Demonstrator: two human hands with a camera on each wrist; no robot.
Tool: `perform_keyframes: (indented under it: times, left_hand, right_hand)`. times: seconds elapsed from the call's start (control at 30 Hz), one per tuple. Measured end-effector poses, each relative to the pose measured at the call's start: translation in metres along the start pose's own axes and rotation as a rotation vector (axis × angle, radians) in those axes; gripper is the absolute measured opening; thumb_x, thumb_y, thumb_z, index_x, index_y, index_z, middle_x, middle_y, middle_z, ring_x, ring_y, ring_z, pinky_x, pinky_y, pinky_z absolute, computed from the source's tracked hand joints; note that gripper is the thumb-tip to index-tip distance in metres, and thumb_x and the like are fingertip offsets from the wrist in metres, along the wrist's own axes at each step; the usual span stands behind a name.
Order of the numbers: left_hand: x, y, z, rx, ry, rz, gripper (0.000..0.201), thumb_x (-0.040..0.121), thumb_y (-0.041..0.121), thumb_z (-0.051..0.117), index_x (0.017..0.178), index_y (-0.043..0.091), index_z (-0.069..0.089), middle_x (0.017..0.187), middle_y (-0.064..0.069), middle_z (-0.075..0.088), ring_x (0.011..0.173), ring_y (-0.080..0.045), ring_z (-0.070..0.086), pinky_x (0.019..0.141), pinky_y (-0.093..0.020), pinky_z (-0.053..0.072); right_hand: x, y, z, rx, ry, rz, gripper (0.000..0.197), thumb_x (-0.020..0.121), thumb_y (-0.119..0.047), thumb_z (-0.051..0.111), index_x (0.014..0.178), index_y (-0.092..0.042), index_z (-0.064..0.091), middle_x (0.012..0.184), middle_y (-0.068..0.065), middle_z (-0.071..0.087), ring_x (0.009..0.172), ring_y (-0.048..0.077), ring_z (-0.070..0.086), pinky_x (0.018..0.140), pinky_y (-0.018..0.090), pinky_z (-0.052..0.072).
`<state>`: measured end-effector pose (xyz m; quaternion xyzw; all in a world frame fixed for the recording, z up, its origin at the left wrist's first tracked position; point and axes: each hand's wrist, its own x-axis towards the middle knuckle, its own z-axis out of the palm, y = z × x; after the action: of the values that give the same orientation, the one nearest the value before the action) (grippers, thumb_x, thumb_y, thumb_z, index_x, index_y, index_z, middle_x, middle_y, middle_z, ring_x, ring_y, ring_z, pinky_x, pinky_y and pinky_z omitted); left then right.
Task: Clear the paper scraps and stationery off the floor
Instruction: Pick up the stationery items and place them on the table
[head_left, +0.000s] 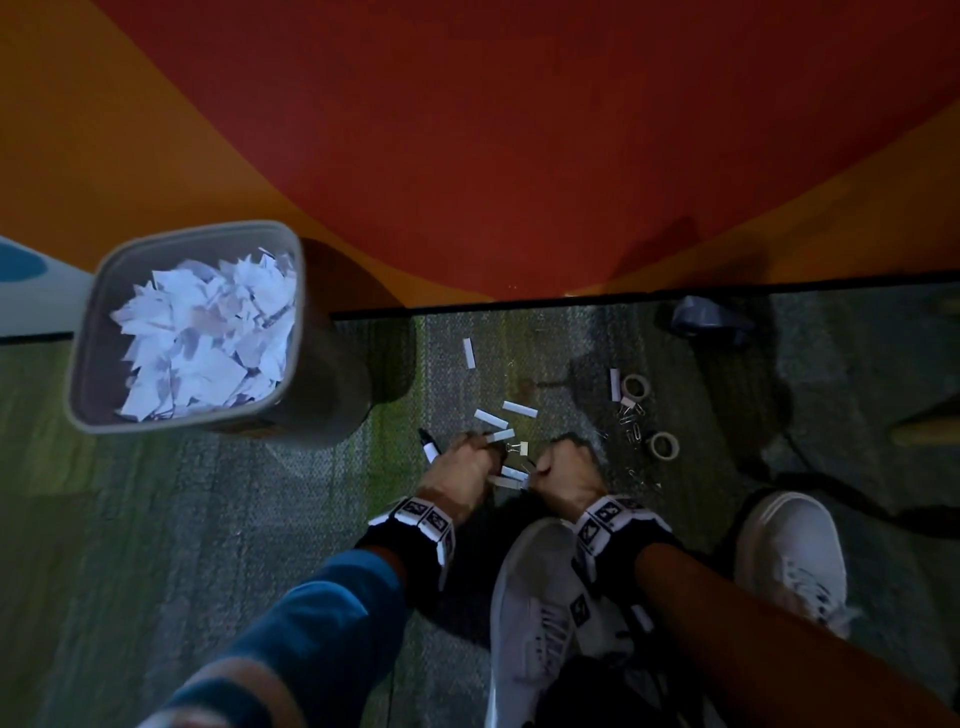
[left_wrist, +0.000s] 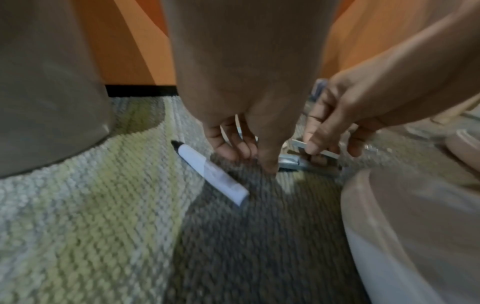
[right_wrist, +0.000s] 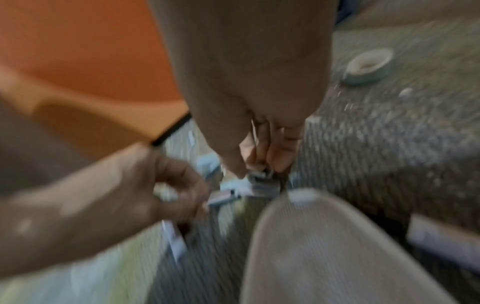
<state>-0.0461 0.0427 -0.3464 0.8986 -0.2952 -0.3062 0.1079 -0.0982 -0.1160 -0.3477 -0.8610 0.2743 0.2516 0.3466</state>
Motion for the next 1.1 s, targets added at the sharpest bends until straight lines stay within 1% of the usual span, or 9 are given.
perform_keyframes:
  times: [0.13,0.27,0.37,0.43,0.57,0.77,0.87,0.97,1.1]
  left_hand:
    - [-0.008,0.004,-0.034,-0.059,0.057,-0.068,0.014,0.086,0.01,0.063,0.096,0.019,0.067,0.11,-0.007,0.065,0.103,-0.028,0.064,0.087,-0.035,0.049]
    - [-0.015,0.015,-0.08,-0.238,0.195,-0.123,0.009,0.083,0.013,0.069,0.086,0.021,0.07,0.1,-0.005,0.073,0.089,-0.022,0.07,0.083,-0.035,0.057]
    - [-0.021,0.039,-0.126,-0.399,0.368,-0.065,0.016,0.083,0.01,0.075,0.08,0.025,0.068,0.081,0.004,0.071,0.068,-0.002,0.064,0.071,-0.017,0.053]
    - [-0.025,0.065,-0.161,-0.504,0.447,-0.02,0.009,0.084,0.007,0.075,0.084,0.015,0.072,0.077,0.004,0.067,0.062,0.005,0.056,0.062,-0.004,0.042]
    - [-0.036,0.126,-0.224,-0.626,0.552,0.061,0.01,0.081,0.015,0.081,0.08,0.022,0.074,0.076,0.008,0.067,0.066,-0.004,0.057,0.067,-0.014,0.044]
    - [-0.066,0.244,-0.309,-0.773,0.563,0.248,0.011,0.082,0.02,0.081,0.091,0.018,0.077,0.071,0.003,0.068,0.061,-0.01,0.056,0.062,-0.026,0.049]
    - [-0.083,0.311,-0.336,-0.809,0.562,0.329,0.016,0.083,0.021,0.08,0.096,0.014,0.076,0.086,-0.008,0.073,0.066,-0.012,0.06,0.059,-0.026,0.053]
    - [-0.088,0.377,-0.347,-0.798,0.512,0.419,0.013,0.083,0.022,0.08,0.095,0.016,0.077,0.092,-0.008,0.074,0.073,-0.015,0.066,0.066,-0.031,0.06]
    - [-0.083,0.466,-0.346,-0.744,0.44,0.528,0.012,0.086,0.018,0.077,0.097,0.013,0.075,0.093,-0.007,0.072,0.08,-0.018,0.068,0.068,-0.031,0.061]
  right_hand:
    - [-0.01,-0.005,-0.036,0.119,0.026,-0.074,0.014,0.077,-0.014,0.077,0.076,0.0,0.073,0.083,0.017,0.073,0.082,0.026,0.07,0.073,0.035,0.055]
    - [-0.02,-0.021,-0.088,0.198,-0.009,-0.214,0.019,0.078,-0.01,0.08,0.067,-0.012,0.064,0.063,-0.004,0.062,0.065,0.008,0.06,0.066,0.019,0.047]
    - [-0.043,-0.041,-0.144,0.258,0.007,-0.289,0.015,0.078,-0.01,0.08,0.073,-0.006,0.067,0.059,-0.004,0.061,0.053,0.003,0.054,0.055,0.019,0.045]
    - [-0.066,-0.058,-0.187,0.302,-0.002,-0.343,0.013,0.081,-0.009,0.078,0.08,-0.003,0.067,0.058,0.001,0.062,0.048,0.007,0.054,0.05,0.022,0.046]
    - [-0.118,-0.084,-0.269,0.309,0.054,-0.416,0.012,0.083,-0.007,0.076,0.088,-0.002,0.066,0.068,0.011,0.066,0.052,0.012,0.058,0.049,0.024,0.049]
    - [-0.22,-0.082,-0.383,0.315,0.254,-0.523,0.017,0.083,-0.014,0.078,0.092,-0.002,0.071,0.069,0.011,0.068,0.058,0.014,0.061,0.054,0.025,0.049]
    - [-0.266,-0.051,-0.43,0.347,0.434,-0.537,0.016,0.082,-0.021,0.08,0.088,-0.008,0.072,0.071,0.009,0.07,0.062,0.011,0.065,0.056,0.025,0.049]
    - [-0.297,-0.007,-0.465,0.484,0.622,-0.51,0.016,0.083,-0.021,0.079,0.087,-0.008,0.071,0.072,0.016,0.068,0.063,0.021,0.063,0.059,0.034,0.05]
    - [-0.326,0.052,-0.504,0.573,0.883,-0.424,0.013,0.082,-0.014,0.078,0.086,-0.007,0.068,0.072,0.014,0.067,0.065,0.022,0.065,0.064,0.037,0.052]
